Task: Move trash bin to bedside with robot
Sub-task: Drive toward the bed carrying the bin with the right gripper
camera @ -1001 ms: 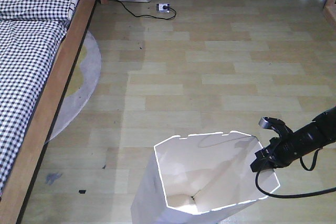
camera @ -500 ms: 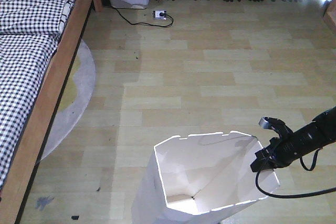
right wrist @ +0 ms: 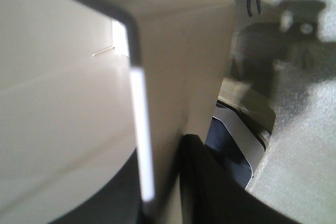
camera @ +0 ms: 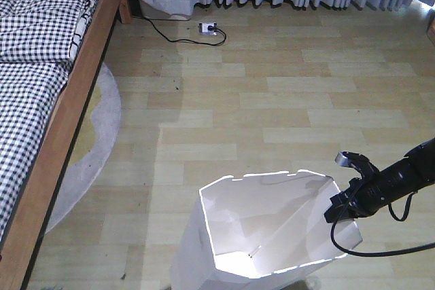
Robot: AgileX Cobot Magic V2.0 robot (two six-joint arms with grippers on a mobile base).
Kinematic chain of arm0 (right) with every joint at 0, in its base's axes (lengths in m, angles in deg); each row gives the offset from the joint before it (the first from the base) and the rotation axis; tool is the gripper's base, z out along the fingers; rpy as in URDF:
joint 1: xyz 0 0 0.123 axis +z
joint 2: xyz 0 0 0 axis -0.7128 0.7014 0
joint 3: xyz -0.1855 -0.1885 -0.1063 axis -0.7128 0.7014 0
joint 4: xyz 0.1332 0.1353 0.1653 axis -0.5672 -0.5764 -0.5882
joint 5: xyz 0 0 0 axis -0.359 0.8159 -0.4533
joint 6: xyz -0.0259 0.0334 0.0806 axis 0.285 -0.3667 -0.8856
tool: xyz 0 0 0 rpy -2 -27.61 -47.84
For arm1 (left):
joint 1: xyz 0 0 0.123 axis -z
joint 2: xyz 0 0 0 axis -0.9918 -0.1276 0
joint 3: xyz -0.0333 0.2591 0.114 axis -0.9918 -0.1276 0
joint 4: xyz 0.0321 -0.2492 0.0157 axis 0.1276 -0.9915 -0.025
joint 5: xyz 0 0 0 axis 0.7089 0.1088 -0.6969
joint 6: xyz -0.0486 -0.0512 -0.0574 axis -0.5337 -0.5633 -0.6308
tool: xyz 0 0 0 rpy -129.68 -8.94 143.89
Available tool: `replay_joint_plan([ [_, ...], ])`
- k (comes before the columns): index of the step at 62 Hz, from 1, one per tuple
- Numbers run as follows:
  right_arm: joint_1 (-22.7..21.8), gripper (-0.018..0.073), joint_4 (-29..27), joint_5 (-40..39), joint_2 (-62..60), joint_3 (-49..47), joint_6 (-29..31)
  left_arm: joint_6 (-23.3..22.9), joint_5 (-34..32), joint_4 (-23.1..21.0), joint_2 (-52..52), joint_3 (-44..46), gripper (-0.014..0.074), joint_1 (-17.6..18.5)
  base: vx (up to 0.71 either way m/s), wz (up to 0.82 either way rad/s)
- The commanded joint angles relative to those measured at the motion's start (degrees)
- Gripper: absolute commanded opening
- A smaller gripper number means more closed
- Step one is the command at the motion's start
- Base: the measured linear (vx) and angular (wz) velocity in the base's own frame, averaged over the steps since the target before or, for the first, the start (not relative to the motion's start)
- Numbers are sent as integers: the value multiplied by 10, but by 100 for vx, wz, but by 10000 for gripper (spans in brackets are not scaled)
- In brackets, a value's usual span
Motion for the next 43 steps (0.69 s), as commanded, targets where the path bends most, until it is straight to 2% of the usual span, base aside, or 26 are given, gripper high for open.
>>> replay_joint_plan([
  [1,-2,-5,-31,140,-42,-3,2,-3,-40,-2,8,-7,-6,0,23,4],
  [43,-2,-5,-31,140,-42,-3,2,-3,-40,-2,8,-7,-6,0,22,3],
])
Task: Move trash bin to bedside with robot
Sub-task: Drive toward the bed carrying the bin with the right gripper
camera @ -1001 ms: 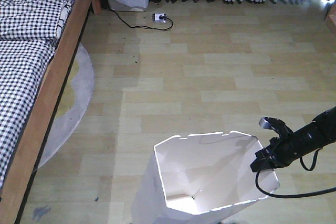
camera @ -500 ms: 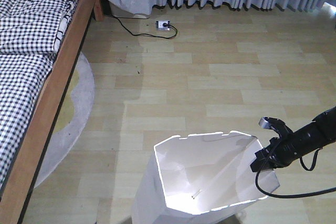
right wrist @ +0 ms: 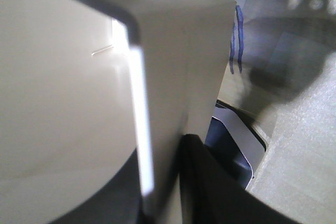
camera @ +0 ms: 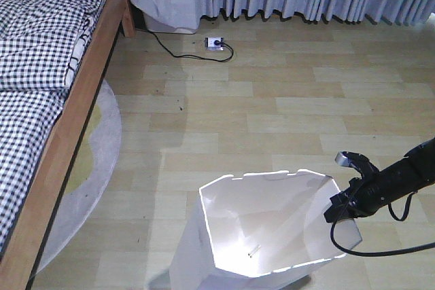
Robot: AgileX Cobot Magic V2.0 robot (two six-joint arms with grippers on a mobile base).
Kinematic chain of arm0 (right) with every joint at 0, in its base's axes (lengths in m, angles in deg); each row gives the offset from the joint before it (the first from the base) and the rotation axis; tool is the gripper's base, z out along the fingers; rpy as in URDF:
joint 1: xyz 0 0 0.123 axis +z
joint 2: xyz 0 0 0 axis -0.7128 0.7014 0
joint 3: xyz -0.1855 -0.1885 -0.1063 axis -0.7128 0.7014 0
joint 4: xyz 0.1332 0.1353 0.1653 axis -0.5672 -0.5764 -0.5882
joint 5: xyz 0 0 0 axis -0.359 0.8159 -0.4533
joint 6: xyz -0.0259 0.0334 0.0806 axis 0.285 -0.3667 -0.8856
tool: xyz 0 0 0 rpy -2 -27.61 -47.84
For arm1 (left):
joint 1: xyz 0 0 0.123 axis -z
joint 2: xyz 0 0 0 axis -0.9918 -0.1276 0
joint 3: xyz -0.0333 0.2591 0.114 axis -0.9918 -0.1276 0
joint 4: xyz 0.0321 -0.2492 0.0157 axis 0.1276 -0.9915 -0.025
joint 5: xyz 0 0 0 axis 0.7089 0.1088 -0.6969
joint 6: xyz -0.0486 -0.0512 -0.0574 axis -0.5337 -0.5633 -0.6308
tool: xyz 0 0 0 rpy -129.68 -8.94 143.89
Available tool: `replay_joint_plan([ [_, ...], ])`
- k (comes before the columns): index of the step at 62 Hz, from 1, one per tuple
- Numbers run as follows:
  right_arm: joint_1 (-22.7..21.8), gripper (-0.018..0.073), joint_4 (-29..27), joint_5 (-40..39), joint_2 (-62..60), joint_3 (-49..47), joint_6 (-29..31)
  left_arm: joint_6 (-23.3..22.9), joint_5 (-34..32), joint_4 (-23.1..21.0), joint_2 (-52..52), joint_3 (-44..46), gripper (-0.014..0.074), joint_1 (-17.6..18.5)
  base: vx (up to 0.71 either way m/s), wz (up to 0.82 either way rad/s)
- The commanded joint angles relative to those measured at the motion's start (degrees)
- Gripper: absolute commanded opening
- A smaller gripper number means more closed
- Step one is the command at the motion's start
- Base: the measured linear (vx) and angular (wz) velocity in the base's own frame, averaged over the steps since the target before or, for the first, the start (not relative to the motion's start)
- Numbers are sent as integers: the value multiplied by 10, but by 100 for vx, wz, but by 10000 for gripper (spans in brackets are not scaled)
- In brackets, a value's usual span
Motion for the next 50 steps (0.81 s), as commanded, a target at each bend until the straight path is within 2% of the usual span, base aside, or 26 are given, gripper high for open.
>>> replay_joint_plan([
  [1,-2,-5,-31,140,-42,-3,2,-3,-40,-2,8,-7,-6,0,19,-2],
  [50,-2,-5,-31,140,-42,-3,2,-3,-40,-2,8,-7,-6,0,20,-1],
])
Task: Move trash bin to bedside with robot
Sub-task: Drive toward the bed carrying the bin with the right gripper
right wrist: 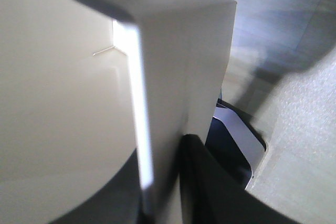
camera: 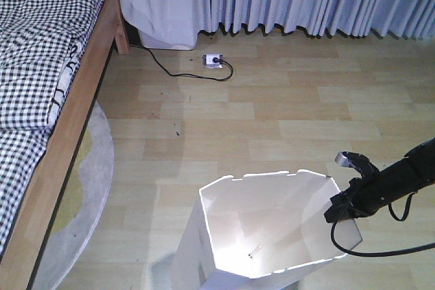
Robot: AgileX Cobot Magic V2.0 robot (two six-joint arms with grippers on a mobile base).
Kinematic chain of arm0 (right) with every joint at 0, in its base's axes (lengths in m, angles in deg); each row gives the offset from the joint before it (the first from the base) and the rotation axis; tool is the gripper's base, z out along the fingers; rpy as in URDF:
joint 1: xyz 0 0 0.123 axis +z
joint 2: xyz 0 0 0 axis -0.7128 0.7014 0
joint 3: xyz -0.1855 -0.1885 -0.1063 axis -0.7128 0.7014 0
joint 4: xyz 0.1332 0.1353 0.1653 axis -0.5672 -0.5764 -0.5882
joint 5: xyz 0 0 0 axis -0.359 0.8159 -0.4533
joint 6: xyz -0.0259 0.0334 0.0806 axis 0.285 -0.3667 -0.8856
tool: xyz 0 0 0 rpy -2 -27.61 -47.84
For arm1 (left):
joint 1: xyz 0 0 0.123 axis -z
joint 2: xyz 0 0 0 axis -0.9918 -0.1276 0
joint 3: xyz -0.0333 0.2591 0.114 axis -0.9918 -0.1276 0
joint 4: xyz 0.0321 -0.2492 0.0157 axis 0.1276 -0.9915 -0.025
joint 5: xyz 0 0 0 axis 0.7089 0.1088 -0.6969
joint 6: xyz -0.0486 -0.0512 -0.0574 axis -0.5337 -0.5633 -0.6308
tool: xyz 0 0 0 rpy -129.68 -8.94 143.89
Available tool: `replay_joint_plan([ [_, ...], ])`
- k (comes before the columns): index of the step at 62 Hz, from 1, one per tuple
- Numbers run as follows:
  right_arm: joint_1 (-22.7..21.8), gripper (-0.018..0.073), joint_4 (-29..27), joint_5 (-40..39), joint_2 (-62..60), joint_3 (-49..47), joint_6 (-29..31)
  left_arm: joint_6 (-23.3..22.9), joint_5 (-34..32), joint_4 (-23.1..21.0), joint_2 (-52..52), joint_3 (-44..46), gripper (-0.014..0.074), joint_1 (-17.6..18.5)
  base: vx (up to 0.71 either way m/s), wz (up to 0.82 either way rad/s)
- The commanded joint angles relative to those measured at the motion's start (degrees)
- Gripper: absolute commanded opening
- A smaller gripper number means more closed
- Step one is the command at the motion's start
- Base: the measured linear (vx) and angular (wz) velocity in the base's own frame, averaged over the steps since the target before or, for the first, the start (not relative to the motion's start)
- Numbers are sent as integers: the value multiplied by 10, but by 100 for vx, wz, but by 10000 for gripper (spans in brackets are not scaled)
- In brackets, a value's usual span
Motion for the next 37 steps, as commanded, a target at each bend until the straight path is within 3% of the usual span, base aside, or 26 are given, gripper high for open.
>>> replay_joint_plan([
  [1,-2,-5,-31,140,-42,-3,2,-3,-40,-2,8,-7,-6,0,22,3],
  [37,-2,-5,-31,140,-42,-3,2,-3,-40,-2,8,-7,-6,0,21,4],
])
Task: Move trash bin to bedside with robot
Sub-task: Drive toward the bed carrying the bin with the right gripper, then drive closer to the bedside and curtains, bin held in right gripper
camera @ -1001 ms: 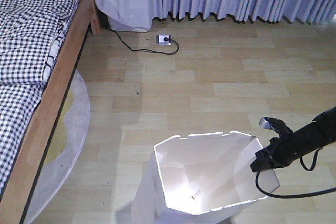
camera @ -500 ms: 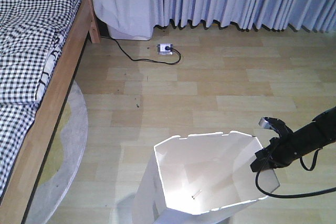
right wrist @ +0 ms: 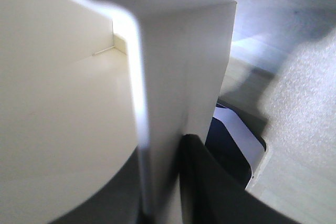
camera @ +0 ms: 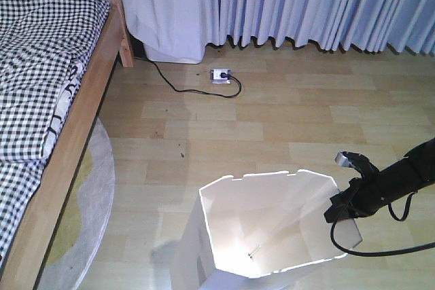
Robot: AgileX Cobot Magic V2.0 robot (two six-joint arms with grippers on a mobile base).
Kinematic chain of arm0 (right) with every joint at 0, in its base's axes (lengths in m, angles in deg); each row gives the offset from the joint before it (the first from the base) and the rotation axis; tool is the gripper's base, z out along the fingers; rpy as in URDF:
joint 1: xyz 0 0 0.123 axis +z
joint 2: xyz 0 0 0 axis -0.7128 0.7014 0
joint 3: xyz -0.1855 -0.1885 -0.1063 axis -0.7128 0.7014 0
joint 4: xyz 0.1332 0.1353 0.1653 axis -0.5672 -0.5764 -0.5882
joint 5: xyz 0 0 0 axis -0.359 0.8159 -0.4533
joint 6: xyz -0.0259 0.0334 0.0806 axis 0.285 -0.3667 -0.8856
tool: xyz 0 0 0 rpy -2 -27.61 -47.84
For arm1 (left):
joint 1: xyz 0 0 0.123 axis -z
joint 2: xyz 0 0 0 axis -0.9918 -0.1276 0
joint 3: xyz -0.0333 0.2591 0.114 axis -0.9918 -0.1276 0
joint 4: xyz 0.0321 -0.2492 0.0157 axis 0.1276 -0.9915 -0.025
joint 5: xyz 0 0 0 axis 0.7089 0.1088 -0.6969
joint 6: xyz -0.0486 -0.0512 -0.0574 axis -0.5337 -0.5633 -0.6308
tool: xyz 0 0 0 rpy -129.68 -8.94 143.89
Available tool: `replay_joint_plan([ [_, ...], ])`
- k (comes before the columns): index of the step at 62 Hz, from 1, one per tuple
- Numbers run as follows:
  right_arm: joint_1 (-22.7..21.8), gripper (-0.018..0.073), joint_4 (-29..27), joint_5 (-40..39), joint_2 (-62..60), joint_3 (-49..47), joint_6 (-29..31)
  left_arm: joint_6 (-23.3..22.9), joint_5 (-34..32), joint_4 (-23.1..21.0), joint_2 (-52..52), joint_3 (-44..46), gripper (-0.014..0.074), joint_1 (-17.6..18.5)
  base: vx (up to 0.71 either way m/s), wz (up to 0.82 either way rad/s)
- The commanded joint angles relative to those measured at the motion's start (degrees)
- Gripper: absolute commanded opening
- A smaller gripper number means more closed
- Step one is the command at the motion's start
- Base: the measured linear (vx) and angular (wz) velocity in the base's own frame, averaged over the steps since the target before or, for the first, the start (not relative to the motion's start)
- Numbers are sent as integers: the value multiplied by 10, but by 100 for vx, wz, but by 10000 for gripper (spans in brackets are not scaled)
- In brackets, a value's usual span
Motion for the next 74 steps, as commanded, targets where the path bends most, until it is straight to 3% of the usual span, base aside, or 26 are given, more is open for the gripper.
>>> replay_joint_plan([
  [1,-2,-5,-31,140,-42,-3,2,-3,-40,-2,8,-7,-6,0,20,5],
  [74,-2,-5,-31,140,-42,-3,2,-3,-40,-2,8,-7,-6,0,18,0],
])
